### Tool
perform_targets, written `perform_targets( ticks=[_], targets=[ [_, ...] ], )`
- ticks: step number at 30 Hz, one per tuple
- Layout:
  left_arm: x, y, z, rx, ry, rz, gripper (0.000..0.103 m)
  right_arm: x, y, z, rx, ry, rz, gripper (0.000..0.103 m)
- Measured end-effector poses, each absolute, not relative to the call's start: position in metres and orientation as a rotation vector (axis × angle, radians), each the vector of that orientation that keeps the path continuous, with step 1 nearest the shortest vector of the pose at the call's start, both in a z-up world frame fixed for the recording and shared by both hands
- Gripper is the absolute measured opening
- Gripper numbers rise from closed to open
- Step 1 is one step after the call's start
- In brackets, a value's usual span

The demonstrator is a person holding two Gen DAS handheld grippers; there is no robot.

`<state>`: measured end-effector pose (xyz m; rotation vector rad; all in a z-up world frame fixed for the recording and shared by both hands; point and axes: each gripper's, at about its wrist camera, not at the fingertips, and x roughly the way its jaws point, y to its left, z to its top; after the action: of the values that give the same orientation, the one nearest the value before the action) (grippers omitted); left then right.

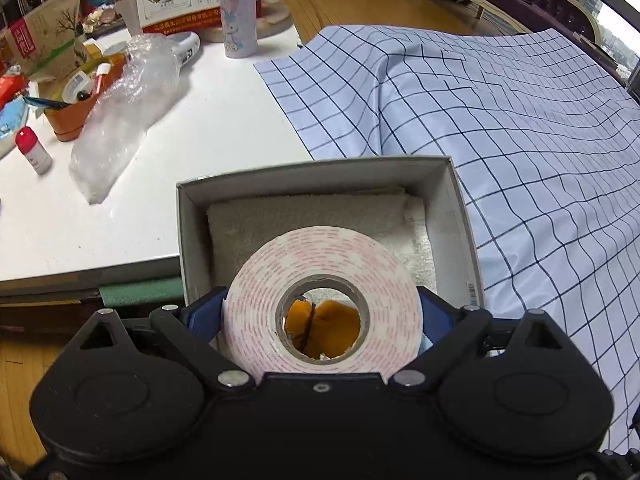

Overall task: Organize soft objects
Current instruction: 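Open the left tool to drop the tape roll while the right tool releases the mask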

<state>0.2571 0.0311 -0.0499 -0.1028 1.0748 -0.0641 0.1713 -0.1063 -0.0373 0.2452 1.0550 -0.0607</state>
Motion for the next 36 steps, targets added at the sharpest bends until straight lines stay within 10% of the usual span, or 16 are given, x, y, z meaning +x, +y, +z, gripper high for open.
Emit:
perform_targets(
  ticks=[36],
  targets=[
    [0.252,0.025,-0.055,-0.060,1.092,-0.065,0.096,0.152,-0.122,-0.050,0.267,1.104,-0.088,0.073]
  ],
)
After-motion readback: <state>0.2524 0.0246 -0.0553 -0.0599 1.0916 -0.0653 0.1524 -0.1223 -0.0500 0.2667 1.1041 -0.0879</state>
